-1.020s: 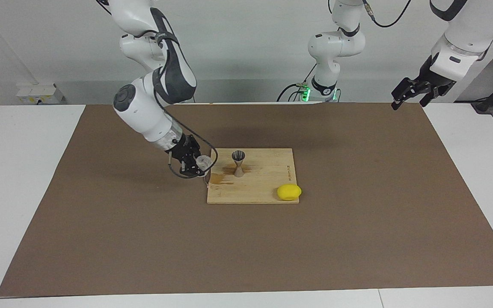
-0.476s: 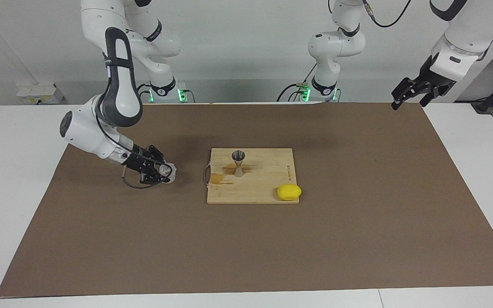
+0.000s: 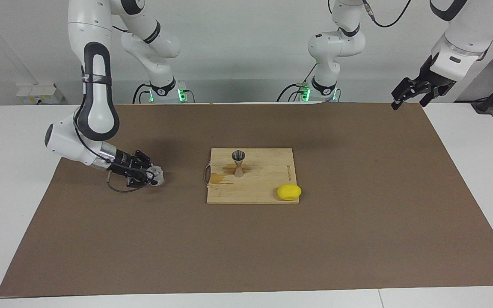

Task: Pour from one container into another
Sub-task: 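Carry the glass cup back beside the board and lower it, then open the right gripper to release the glass cup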

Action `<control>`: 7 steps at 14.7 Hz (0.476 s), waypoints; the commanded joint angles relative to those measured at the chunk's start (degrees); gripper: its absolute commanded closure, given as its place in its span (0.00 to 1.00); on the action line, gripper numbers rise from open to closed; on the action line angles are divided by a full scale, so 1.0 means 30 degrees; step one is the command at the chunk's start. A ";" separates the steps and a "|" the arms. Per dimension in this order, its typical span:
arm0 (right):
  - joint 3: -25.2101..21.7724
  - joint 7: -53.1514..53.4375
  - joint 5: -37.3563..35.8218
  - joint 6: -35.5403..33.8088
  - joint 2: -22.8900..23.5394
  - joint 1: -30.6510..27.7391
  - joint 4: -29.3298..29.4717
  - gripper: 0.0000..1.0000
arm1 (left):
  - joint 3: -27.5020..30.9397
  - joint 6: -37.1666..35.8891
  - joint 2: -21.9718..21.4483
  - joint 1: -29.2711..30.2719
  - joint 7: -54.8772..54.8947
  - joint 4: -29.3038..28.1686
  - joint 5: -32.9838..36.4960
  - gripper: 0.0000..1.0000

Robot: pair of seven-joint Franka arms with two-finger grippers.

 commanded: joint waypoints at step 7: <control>0.0210 -0.1416 0.0783 0.0779 -0.0183 -0.0081 -0.1166 0.35 | 0.0119 0.0480 -0.0663 -0.0103 -0.0244 -0.0819 -0.0192 0.00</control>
